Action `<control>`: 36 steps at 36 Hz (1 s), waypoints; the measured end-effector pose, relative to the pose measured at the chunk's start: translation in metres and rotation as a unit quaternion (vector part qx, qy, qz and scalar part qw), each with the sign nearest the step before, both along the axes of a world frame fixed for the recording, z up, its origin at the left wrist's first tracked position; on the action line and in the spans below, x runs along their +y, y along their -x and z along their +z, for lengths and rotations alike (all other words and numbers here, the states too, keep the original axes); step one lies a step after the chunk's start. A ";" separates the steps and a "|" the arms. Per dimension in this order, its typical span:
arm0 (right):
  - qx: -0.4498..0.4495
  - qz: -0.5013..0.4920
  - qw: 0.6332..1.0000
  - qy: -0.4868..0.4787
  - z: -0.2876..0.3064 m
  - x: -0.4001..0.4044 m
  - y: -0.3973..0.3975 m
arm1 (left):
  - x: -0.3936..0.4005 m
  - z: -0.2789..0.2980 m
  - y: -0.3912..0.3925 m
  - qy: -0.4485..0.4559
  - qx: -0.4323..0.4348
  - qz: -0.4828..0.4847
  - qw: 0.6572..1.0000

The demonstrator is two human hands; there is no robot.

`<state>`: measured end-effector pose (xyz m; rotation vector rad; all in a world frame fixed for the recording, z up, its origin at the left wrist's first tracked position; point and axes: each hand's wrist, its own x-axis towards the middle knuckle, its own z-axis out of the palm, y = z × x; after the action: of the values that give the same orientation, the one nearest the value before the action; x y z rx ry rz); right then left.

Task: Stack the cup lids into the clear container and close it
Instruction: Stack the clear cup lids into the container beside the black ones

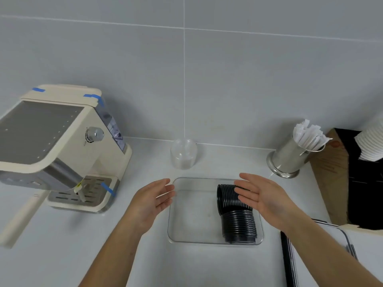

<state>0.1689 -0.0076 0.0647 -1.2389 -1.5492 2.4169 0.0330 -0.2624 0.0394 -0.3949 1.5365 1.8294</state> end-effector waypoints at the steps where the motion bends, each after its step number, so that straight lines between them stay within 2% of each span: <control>1: -0.003 0.002 1.000 -0.001 0.000 0.000 0.005 | -0.001 -0.001 0.002 0.000 -0.005 0.006 1.000; 18: -0.024 0.064 0.998 -0.018 -0.020 0.001 0.091 | 0.000 -0.029 0.048 0.024 -0.030 0.020 0.999; 32: -0.087 0.122 0.984 -0.094 -0.056 -0.007 0.172 | 0.057 -0.051 0.106 0.094 0.012 -0.062 0.994; 36: -0.102 0.134 0.979 -0.117 -0.065 -0.008 0.190 | 0.069 -0.055 0.119 0.142 0.020 -0.081 0.986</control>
<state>-0.0211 -0.0158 0.0002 -1.3408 -2.1154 2.2148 -0.0863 -0.1935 -0.0157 -0.3553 1.8100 1.5071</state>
